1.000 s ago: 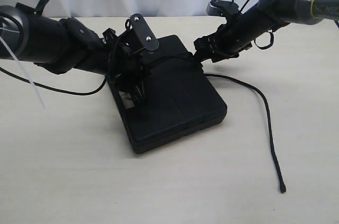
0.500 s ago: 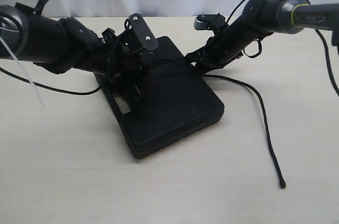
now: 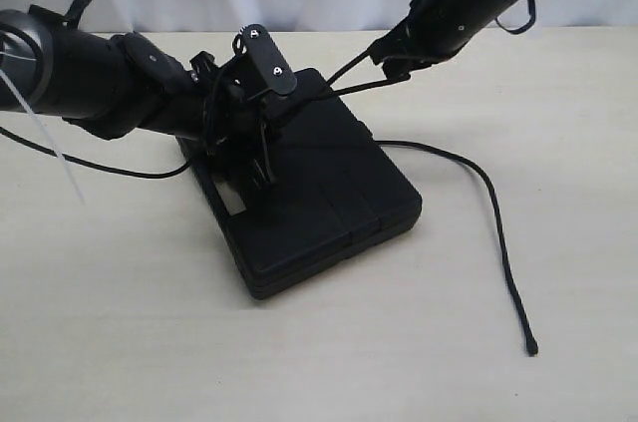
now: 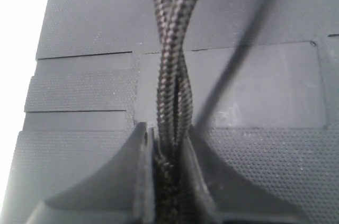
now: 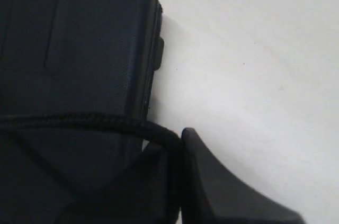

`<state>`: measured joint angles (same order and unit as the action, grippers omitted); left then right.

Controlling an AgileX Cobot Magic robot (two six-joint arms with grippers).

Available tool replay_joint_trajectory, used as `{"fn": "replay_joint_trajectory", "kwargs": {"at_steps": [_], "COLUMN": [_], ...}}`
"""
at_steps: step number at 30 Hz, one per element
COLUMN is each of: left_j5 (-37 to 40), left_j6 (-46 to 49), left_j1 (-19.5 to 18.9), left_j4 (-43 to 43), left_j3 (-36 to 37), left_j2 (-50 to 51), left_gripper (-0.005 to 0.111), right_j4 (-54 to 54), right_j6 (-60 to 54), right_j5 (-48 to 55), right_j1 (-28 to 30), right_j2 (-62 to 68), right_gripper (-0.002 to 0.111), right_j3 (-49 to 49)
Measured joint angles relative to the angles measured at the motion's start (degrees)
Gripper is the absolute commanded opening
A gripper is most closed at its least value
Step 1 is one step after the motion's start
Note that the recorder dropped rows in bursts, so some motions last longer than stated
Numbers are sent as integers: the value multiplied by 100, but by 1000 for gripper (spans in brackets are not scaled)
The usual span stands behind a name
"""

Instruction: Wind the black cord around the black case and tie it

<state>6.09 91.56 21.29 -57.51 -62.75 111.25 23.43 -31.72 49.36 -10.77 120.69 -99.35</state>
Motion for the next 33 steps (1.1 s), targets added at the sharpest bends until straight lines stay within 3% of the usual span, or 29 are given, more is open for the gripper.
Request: {"fn": "replay_joint_trajectory", "kwargs": {"at_steps": [5,8,14,25,29,30,33], "left_j5": [-12,-12,-34,-47,-47,-47,-47], "left_j6": [0,0,0,0,0,0,0], "left_j1": [0,0,0,0,0,0,0], "left_j4": [0,0,0,0,0,0,0], "left_j3": [0,0,0,0,0,0,0], "left_j2": [0,0,0,0,0,0,0], "left_gripper": [0,0,0,0,0,0,0], "right_j4": [-410,-1049,-2395,-2815,-3105,-3121,-3121], "right_j6": [-349,-388,456,919,1014,1035,1423], "right_j5": [283,281,64,-61,-38,-27,-15], "right_j1": [-201,-605,-1145,-1536,-1536,-1536,-1536], "right_j2": [-441,-684,-748,-790,-874,-896,-1041], "right_gripper": [4,4,4,6,37,53,70], "right_j3": [23,197,489,599,599,599,599]}}
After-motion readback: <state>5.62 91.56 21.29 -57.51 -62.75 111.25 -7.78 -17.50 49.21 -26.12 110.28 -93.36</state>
